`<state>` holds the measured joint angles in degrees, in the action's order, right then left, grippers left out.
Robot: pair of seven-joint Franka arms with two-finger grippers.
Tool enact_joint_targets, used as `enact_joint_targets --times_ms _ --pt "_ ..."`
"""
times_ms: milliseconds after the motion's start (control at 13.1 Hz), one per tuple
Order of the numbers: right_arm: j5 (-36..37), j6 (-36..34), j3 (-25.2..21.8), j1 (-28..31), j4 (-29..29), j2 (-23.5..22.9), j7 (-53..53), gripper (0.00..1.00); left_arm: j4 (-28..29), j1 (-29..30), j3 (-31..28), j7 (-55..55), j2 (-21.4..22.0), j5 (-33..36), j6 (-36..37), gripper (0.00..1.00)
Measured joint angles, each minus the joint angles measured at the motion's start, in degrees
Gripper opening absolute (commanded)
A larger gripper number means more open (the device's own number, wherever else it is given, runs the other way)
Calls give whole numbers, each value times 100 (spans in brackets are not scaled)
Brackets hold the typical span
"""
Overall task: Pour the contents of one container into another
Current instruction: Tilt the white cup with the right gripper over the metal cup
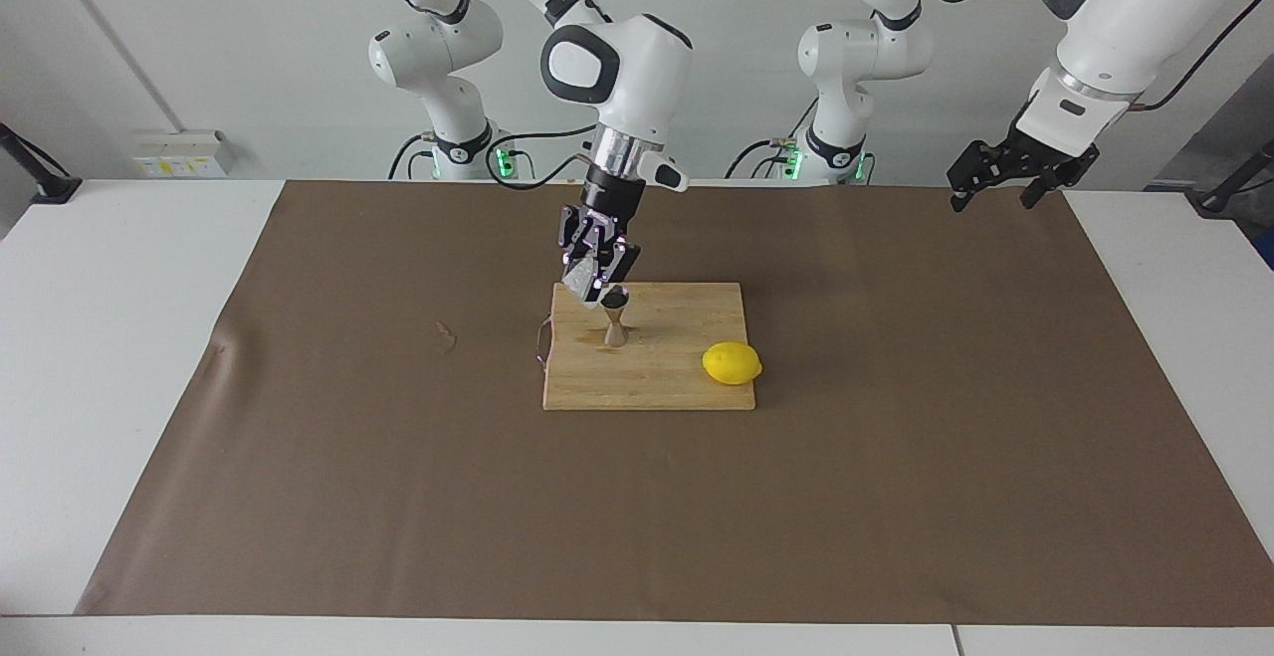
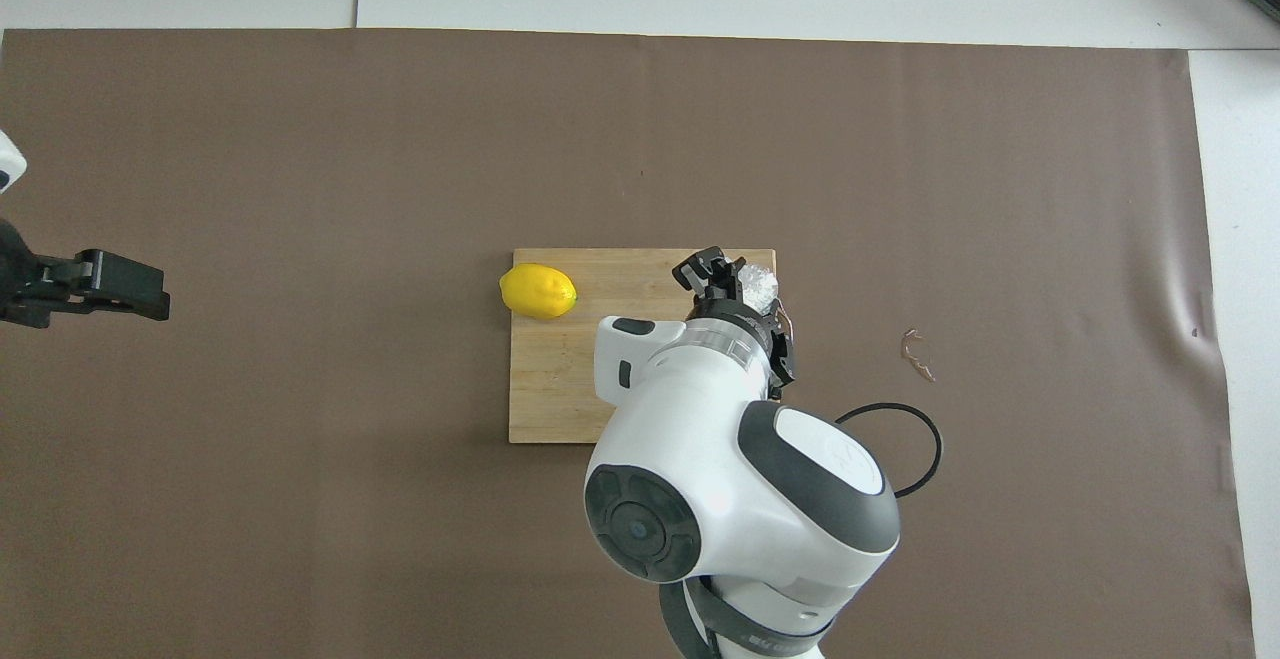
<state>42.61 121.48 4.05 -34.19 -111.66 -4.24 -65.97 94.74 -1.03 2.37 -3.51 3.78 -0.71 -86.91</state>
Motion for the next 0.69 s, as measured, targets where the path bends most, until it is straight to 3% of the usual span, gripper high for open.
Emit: enact_joint_targets --times_ms 686 --pt "-346 -16 3 102 3 0 21 0 0 0 0 0 0 0 0 100"
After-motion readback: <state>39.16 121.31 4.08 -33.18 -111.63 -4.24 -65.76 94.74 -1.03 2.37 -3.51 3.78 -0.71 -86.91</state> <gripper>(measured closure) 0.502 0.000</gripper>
